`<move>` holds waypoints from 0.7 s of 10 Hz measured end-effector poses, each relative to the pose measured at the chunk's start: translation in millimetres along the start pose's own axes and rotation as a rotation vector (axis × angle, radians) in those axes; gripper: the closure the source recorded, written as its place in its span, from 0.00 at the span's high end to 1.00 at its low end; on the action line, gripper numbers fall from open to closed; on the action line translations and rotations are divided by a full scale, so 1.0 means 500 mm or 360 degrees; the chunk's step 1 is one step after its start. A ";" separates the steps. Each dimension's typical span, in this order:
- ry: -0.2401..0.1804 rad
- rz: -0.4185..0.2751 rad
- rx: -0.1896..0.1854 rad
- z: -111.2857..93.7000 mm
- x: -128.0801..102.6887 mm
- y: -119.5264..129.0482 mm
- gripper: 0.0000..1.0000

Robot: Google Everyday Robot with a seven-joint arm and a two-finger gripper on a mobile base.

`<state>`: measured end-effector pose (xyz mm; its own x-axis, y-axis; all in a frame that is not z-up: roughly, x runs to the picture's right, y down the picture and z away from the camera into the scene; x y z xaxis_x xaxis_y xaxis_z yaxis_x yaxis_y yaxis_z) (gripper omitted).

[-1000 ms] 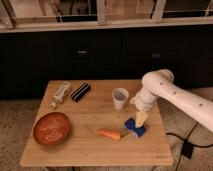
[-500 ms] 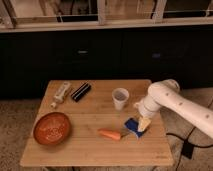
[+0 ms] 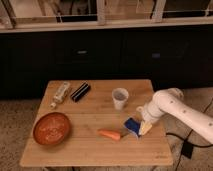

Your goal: Place the white sponge in the ceramic cup

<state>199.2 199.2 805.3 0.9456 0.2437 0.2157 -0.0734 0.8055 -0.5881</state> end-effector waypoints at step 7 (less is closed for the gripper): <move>-0.0050 0.0231 0.0000 0.086 -0.036 0.030 0.78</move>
<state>167.2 230.0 826.4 0.9145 0.3746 0.1526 -0.2089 0.7606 -0.6147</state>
